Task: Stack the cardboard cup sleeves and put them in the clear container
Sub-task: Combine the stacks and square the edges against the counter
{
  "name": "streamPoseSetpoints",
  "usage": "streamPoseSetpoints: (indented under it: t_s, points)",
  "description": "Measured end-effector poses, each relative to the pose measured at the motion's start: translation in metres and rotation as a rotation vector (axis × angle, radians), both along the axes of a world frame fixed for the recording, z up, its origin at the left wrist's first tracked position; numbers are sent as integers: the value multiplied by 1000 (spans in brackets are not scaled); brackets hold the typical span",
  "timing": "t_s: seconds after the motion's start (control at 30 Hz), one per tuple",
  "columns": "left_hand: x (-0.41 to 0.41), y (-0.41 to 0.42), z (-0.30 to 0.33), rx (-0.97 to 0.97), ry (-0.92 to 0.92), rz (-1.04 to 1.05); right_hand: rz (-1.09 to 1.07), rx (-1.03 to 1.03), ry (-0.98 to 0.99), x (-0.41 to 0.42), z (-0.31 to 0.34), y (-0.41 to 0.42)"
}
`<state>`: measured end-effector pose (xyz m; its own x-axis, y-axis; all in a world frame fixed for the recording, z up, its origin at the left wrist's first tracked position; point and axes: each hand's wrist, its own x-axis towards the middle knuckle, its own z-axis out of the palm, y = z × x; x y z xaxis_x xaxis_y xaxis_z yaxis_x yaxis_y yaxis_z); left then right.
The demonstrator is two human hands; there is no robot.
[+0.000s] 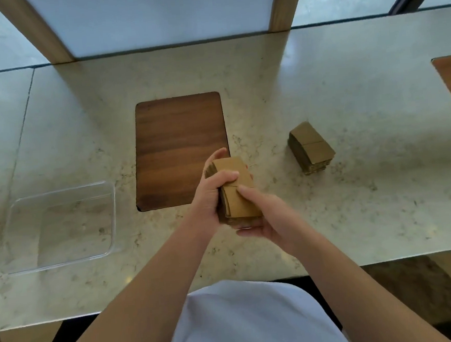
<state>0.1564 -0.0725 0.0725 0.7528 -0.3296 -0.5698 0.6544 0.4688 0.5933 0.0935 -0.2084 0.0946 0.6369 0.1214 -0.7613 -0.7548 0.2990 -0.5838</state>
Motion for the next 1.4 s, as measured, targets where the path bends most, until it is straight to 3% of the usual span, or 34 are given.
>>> streamPoseSetpoints:
  t_s: [0.1, 0.4, 0.7, 1.03, 1.4]
  points:
    - [17, -32, 8, -28, 3, -60, -123, -4, -51, 2, 5, -24]
    - [82, -150, 8, 340, 0, -293, -407, -318, -115, 40, -9, -130]
    - [140, -203, -21, 735, -65, -513, -417, -536, -57, 84, -43, -176]
    - [150, -208, -45, 826, -75, -644, -358, -801, 36, 88, -74, -175]
    - [149, -204, -48, 810, -144, -667, -513, -737, -52, 79, -73, -177]
